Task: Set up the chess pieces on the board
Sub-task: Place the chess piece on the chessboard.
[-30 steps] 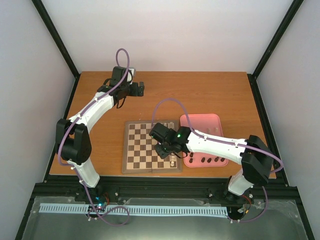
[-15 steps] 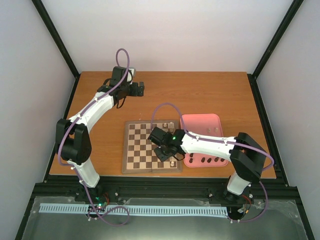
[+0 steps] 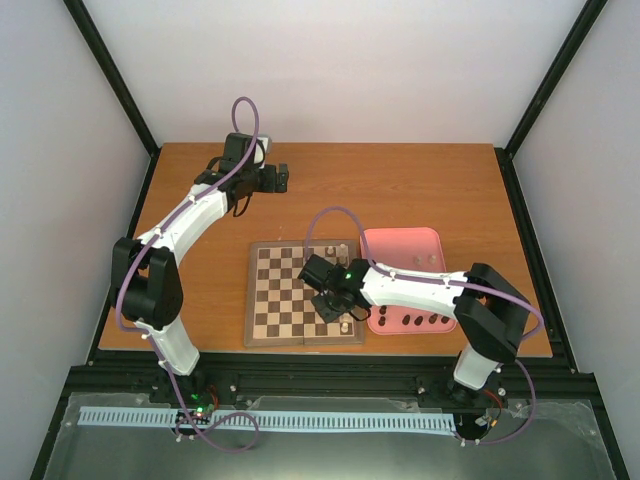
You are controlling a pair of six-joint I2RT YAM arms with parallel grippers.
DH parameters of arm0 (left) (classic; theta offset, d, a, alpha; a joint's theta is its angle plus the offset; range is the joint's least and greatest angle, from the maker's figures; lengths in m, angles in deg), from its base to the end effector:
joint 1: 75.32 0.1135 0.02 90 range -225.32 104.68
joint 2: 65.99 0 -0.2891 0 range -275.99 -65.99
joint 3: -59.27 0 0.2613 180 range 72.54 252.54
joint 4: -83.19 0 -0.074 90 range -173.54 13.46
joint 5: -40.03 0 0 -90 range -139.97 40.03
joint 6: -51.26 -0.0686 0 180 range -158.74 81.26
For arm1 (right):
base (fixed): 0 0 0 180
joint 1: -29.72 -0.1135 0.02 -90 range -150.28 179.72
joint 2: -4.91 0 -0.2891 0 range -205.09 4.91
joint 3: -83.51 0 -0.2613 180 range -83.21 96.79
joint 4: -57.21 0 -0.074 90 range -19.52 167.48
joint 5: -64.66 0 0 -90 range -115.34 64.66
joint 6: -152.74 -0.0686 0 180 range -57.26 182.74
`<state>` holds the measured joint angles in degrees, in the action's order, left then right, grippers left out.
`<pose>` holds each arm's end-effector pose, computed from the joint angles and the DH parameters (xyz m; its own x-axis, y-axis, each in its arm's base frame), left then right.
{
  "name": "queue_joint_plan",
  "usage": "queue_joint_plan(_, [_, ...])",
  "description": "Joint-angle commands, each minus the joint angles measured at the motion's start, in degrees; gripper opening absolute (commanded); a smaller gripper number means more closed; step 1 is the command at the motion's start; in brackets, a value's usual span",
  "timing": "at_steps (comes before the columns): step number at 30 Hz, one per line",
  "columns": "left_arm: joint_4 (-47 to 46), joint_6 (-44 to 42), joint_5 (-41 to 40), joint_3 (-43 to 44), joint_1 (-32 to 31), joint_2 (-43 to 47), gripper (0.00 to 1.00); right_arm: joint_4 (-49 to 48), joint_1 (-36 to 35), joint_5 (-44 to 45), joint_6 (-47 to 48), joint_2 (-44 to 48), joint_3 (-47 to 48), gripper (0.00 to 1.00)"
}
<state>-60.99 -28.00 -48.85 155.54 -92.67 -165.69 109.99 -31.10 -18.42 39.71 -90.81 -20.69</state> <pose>0.4195 -0.1325 0.2926 -0.6516 0.0084 -0.7585 0.1946 0.9683 -0.1565 0.1714 0.2900 0.1765 -0.7606 -0.5656 -0.3187 -0.5995 0.8003 0.0105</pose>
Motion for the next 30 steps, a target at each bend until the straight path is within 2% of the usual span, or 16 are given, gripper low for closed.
queue_joint_plan(1, [0.0, 0.6, 0.4, 2.2, 0.5, -0.1, 1.0, -0.9, 0.5, 1.1, -0.3, -1.1, -0.6, 0.09])
queue_joint_plan(21, [0.0, 0.5, 0.3, 2.2, 0.5, 0.0, 1.0, 0.2, 1.3, 2.2, 0.4, -2.8, 0.4, 0.12])
queue_joint_plan(27, [0.0, 0.5, 0.3, 2.3, 0.5, -0.1, 1.0, 0.5, 1.3, 1.7, 0.5, -2.3, 0.7, 0.17])
queue_joint_plan(30, [0.1, 0.5, 0.2, 2.3, 0.5, 0.0, 1.0, 0.5, 1.3, 1.0, 0.8, -0.6, 0.8, 0.24])
